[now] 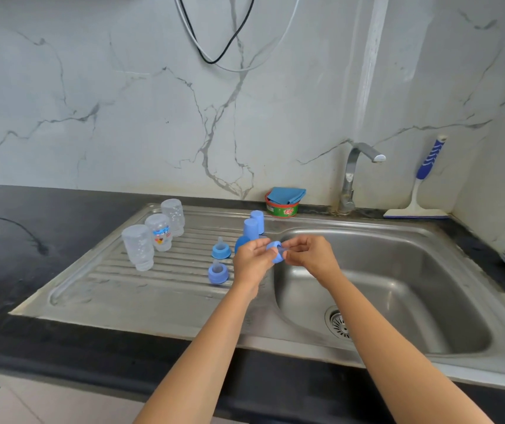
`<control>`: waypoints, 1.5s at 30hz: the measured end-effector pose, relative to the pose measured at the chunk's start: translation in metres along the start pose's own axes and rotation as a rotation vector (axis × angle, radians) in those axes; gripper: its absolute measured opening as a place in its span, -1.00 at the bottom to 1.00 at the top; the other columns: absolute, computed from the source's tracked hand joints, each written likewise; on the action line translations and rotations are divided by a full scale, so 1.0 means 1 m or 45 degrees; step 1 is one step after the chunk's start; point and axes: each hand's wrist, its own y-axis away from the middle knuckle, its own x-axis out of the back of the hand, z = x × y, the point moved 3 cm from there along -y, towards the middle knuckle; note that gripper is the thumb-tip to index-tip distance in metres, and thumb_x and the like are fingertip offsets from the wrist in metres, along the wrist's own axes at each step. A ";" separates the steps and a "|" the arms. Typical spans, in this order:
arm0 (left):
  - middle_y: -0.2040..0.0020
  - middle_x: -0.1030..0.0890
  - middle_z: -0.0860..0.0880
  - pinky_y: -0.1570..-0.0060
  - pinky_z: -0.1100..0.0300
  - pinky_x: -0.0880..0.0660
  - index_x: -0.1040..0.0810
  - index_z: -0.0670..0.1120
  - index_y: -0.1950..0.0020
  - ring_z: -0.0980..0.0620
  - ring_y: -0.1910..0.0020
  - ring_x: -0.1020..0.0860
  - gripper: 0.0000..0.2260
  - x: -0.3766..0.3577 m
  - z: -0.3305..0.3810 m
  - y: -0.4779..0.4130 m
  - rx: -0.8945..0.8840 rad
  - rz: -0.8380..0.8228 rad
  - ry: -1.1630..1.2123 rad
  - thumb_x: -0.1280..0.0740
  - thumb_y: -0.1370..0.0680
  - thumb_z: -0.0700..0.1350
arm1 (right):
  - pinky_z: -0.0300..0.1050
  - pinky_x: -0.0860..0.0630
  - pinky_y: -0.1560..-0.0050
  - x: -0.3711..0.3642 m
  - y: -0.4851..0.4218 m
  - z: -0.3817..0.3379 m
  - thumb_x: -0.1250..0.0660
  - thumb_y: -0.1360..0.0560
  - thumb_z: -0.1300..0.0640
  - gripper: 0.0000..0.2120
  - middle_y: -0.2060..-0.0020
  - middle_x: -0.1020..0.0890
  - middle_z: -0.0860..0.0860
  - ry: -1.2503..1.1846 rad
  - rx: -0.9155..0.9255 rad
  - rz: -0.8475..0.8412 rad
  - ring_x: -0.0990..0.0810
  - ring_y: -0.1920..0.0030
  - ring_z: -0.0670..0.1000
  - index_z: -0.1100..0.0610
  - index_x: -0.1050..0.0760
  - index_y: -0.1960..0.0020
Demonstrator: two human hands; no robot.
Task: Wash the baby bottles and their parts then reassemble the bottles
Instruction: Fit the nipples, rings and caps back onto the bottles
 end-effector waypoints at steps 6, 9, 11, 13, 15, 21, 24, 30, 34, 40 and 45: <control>-0.09 -0.65 -0.03 -0.12 0.09 -0.56 -0.56 -0.06 -0.18 0.04 -0.08 -0.62 -0.76 0.001 -0.012 0.006 0.048 -0.059 -0.016 -0.41 -0.52 -0.11 | -0.19 -0.64 0.15 -0.014 -0.003 0.006 -0.39 -0.46 0.33 -0.96 0.30 -0.65 0.05 0.123 0.008 0.110 -0.66 0.28 0.03 0.27 -0.60 0.10; -0.11 -0.62 -0.06 -0.04 0.12 -0.59 -0.55 -0.05 -0.16 -0.01 -0.10 -0.61 -0.83 -0.002 -0.014 0.011 0.108 -0.162 0.051 -0.35 -0.57 -0.10 | -0.28 -0.61 0.25 -0.018 -0.002 0.007 -0.31 -0.50 0.34 -0.92 0.25 -0.65 0.11 0.222 0.008 0.101 -0.65 0.29 0.01 0.29 -0.58 0.08; -0.13 -0.60 -0.11 -0.01 0.15 -0.60 -0.52 -0.10 -0.17 -0.05 -0.10 -0.61 -0.83 -0.001 -0.013 0.013 0.133 -0.194 0.109 -0.33 -0.58 -0.16 | -0.24 -0.63 0.23 -0.019 -0.001 0.009 -0.29 -0.52 0.33 -0.92 0.21 -0.65 0.16 0.262 0.014 0.081 -0.66 0.25 0.06 0.27 -0.57 0.09; -0.15 -0.60 -0.14 -0.01 0.20 -0.59 -0.51 -0.15 -0.18 -0.05 -0.12 -0.61 -0.83 0.000 -0.014 0.014 0.146 -0.212 0.144 -0.31 -0.59 -0.19 | -0.25 -0.60 0.20 -0.018 -0.001 0.007 -0.30 -0.51 0.30 -0.93 0.21 -0.66 0.13 0.355 0.072 0.096 -0.65 0.22 0.05 0.25 -0.57 0.09; -0.16 -0.61 -0.15 -0.03 0.22 -0.58 -0.51 -0.20 -0.21 -0.04 -0.12 -0.61 -0.80 0.001 -0.014 0.014 0.160 -0.235 0.195 -0.29 -0.60 -0.20 | -0.38 -0.49 0.22 -0.018 -0.001 0.004 -0.31 -0.50 0.27 -0.92 0.22 -0.66 0.08 0.484 0.159 0.125 -0.63 0.20 0.02 0.24 -0.59 0.07; -0.15 -0.62 -0.19 -0.13 0.15 -0.56 -0.50 -0.27 -0.23 -0.05 -0.11 -0.63 -0.76 0.002 -0.008 0.013 0.244 -0.266 0.375 -0.26 -0.62 -0.17 | -0.24 -0.59 0.17 -0.020 -0.003 -0.004 -0.24 -0.48 0.36 -0.84 0.24 -0.65 0.08 0.453 0.189 0.204 -0.65 0.21 0.07 0.19 -0.56 0.17; -0.16 -0.62 -0.20 -0.19 0.10 -0.54 -0.50 -0.27 -0.24 -0.05 -0.11 -0.63 -0.74 0.004 -0.006 0.012 0.257 -0.281 0.398 -0.27 -0.62 -0.16 | -0.02 -0.62 0.09 -0.019 -0.004 -0.005 -0.24 -0.47 0.36 -0.84 0.25 -0.67 0.09 0.396 0.156 0.211 -0.67 0.21 0.07 0.20 -0.57 0.18; -0.15 -0.63 -0.19 -0.20 0.08 -0.53 -0.50 -0.28 -0.25 -0.06 -0.12 -0.62 -0.75 0.007 -0.001 0.012 0.266 -0.297 0.480 -0.25 -0.62 -0.18 | -0.07 -0.64 0.11 -0.021 -0.003 -0.006 -0.28 -0.46 0.37 -0.87 0.24 -0.68 0.10 0.233 0.088 0.203 -0.69 0.22 0.06 0.25 -0.59 0.15; -0.18 -0.62 -0.20 -0.16 0.10 -0.55 -0.48 -0.31 -0.28 -0.07 -0.16 -0.61 -0.72 0.008 0.000 0.012 0.300 -0.296 0.539 -0.21 -0.64 -0.18 | -0.09 -0.65 0.14 -0.022 -0.001 -0.004 -0.28 -0.47 0.38 -0.87 0.28 -0.66 0.12 0.055 0.031 0.205 -0.69 0.23 0.07 0.26 -0.57 0.17; -0.14 -0.64 -0.20 0.02 0.19 -0.60 -0.46 -0.30 -0.31 -0.06 -0.12 -0.62 -0.71 0.011 0.003 0.013 0.302 -0.262 0.596 -0.20 -0.64 -0.18 | -0.14 -0.65 0.14 -0.025 -0.002 -0.004 -0.30 -0.53 0.32 -0.86 0.28 -0.66 0.12 -0.129 -0.066 0.194 -0.68 0.26 0.00 0.22 -0.56 0.18; -0.11 -0.65 -0.18 -0.09 0.16 -0.58 -0.51 -0.33 -0.25 -0.05 -0.11 -0.63 -0.74 0.015 0.008 0.012 0.274 -0.282 0.514 -0.22 -0.63 -0.21 | -0.10 -0.65 0.13 -0.026 -0.005 -0.012 -0.28 -0.50 0.37 -0.84 0.26 -0.67 0.15 -0.040 -0.072 0.120 -0.70 0.24 0.04 0.23 -0.57 0.20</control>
